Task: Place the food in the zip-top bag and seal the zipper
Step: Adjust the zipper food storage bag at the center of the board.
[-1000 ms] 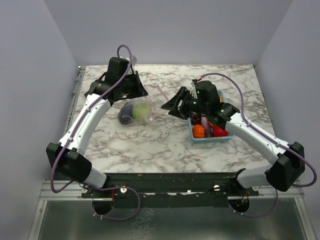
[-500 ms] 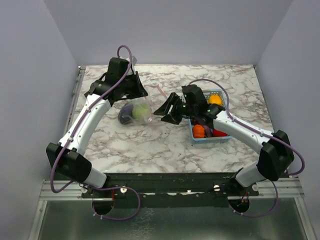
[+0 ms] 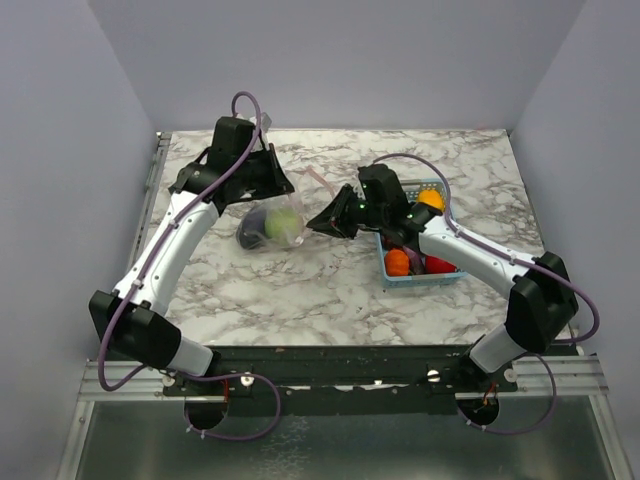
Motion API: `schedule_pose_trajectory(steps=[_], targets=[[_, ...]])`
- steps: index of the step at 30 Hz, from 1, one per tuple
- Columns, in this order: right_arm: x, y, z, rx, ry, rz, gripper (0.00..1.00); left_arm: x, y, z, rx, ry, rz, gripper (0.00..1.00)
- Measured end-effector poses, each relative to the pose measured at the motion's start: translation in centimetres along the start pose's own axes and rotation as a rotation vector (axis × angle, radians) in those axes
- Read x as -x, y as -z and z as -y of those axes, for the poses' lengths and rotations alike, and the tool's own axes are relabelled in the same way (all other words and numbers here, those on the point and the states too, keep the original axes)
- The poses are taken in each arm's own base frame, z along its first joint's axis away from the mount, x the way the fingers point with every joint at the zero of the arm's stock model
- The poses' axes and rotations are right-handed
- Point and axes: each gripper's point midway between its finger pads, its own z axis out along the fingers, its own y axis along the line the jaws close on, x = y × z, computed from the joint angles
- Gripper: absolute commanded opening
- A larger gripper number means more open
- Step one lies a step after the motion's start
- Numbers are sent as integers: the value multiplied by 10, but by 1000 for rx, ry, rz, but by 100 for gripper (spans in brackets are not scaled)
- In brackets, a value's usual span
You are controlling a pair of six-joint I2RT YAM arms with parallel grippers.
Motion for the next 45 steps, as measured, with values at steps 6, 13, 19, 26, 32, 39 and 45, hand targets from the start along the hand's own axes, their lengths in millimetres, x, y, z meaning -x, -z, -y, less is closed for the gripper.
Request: schedule_pose_trajectory(steps=[6, 13, 19, 26, 32, 39, 45], targets=[[2, 3, -9, 15, 33, 3, 1, -2, 9, 1, -6, -4, 11, 0], [8, 26, -47, 69, 135, 12, 1, -3, 29, 6, -16, -19, 33, 0], [-1, 50, -77, 134, 235, -49, 1, -14, 47, 4, -2, -42, 11, 0], [-4, 89, -117, 179, 377, -86, 1, -28, 62, 3, 1, -58, -29, 0], [-2, 109, -130, 201, 474, -60, 1, -30, 69, 11, -38, -66, -20, 0], [-15, 78, -59, 44, 447, -137, 1, -38, 58, 4, -34, -48, -38, 0], [-10, 76, -52, 11, 486, -112, 1, -33, 44, 5, -48, -29, -33, 0]])
